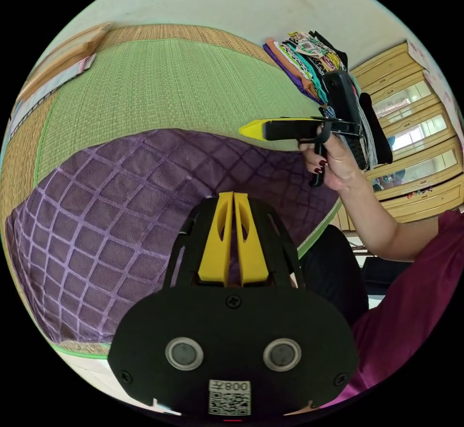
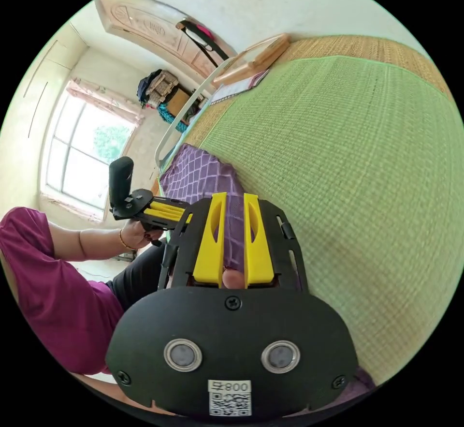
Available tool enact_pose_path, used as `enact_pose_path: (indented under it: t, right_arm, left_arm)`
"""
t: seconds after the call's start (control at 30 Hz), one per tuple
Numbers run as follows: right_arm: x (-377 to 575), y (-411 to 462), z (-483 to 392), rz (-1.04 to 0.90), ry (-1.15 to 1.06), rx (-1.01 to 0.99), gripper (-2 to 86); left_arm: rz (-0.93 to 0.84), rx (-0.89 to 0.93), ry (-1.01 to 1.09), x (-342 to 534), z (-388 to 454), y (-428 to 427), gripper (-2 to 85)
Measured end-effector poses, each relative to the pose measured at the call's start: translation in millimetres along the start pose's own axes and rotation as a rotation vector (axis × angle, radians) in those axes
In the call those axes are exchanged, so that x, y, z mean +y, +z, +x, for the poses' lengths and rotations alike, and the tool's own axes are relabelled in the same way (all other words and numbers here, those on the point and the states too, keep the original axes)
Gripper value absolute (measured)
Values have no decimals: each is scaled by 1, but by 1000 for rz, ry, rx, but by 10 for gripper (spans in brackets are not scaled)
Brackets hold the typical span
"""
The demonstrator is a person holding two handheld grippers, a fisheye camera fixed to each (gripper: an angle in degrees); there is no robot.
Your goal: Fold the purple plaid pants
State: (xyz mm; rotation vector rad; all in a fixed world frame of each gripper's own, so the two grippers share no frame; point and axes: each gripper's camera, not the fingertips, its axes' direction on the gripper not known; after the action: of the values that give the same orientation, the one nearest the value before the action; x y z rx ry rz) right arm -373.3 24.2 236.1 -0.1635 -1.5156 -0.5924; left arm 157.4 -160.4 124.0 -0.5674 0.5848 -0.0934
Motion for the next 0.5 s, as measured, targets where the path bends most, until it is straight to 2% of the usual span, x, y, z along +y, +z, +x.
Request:
enact_pose_path:
  t: [0.27, 0.4, 0.5]
  right_arm:
    - [-20, 11, -54, -13, -39, -85, 53]
    - [-27, 20, -91, -22, -72, 16, 52]
    - [-35, 22, -112, -15, -92, 68, 55]
  left_arm:
    - [186, 13, -7, 13, -54, -108, 15]
    - [181, -10, 41, -2, -67, -139, 37]
    - [133, -104, 107, -15, -68, -155, 61]
